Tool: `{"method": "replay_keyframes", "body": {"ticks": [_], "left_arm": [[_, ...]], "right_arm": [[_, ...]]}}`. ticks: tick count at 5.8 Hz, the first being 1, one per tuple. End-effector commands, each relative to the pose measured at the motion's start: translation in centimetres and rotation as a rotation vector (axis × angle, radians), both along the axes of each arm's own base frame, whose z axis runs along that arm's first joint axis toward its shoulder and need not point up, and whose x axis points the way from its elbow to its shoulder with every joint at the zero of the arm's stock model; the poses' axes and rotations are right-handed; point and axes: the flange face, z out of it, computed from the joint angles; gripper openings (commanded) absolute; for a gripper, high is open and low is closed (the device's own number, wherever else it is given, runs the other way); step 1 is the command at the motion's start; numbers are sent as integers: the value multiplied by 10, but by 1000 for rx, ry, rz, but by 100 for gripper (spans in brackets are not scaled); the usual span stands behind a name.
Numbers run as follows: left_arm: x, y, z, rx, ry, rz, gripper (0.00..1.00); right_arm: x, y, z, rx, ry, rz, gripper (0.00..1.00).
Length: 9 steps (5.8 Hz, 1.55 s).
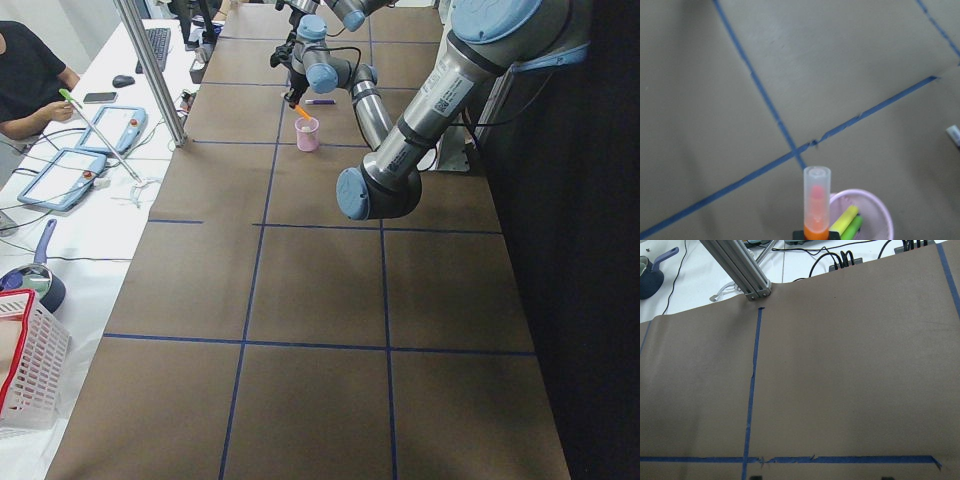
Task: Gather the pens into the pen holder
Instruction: 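Lift the orange highlighter with the left gripper and carry it over the cup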
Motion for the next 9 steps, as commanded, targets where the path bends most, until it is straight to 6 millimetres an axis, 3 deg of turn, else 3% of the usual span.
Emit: {"method": "replay_keyframes", "body": {"ticks": [1,2,3,4,7,8,9], "left_arm": [[51,35,-10,156,-37,-105,0],[54,35,-7,166,-47,-103,0],[73,33,3,177,-20,-98,0],[86,36,11,184,7,-90,0],[94,47,31,174,-15,-68,9],[93,48,33,175,-12,-68,25],[94,47,34,175,-15,-67,56]], "right_arm": [[2,-1,1,-2,0,5,85],[2,-1,2,-4,1,5,86],[2,-1,2,-4,1,5,87],[1,-1,2,-15,0,9,99],[1,-1,3,-20,3,9,99],[1,-1,4,-22,4,9,99],[1,-1,3,-20,3,9,99]]}}
